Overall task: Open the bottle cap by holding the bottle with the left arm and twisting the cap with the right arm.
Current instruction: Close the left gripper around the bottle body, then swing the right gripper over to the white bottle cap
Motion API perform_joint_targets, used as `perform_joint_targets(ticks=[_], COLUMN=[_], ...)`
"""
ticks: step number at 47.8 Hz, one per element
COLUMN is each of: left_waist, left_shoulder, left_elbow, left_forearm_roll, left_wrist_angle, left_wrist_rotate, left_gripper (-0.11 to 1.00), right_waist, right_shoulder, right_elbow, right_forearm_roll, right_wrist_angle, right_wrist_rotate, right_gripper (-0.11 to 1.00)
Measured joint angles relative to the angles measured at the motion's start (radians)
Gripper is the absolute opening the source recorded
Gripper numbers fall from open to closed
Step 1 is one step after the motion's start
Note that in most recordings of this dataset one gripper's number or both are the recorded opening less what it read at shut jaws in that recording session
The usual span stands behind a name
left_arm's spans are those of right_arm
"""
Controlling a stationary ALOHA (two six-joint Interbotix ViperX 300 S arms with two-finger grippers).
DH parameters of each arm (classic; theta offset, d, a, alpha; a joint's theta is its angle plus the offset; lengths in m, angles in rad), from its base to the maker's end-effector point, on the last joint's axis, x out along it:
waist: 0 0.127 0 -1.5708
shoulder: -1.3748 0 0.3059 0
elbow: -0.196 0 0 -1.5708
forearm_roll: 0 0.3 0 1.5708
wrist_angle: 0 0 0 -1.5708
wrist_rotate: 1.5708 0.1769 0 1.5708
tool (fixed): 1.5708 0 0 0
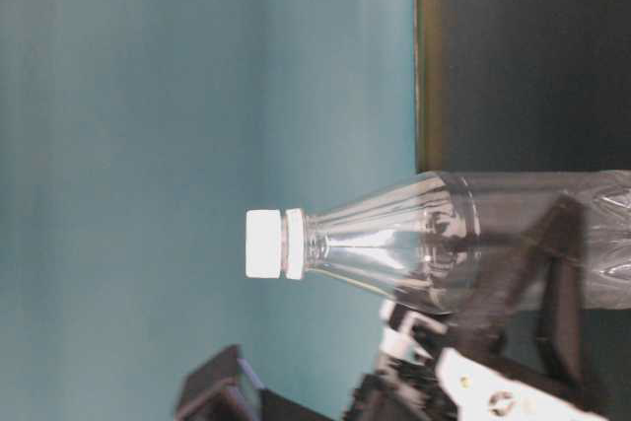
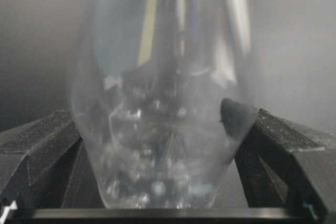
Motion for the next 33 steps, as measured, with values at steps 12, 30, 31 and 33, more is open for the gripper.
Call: perform_joint_targets(ticks=[12,30,31,33], left_waist=[-0.003,-0.012,-0.012,-0.012], left_shoulder=[0.026,0.028,0.028,0.026], left_elbow=[0.000,0.005,0.005,0.006], left_forearm_roll=[0.000,0.002,0.000,0.002], left_wrist_angle=[-0.005,-0.015,-0.015,-0.015], left_wrist_rotate=[-0.005,0.014,0.014,0.014], left_gripper=[0.94,0.80,0.80,0.80], right_waist=[0.006,0.089,0.094,0.098], right_shoulder=[0.034,0.250,0.270,0.305], right_elbow=[-0.017,-0.262,-0.284,-0.330], right_forearm_roll=[0.000,0.020,0.021,0.026], right_wrist_angle=[0.014,0.445,0.472,0.522], right_wrist_rotate=[0.003,0.003,0.003,0.003], right_gripper=[0.00,0.00,0.00,0.02])
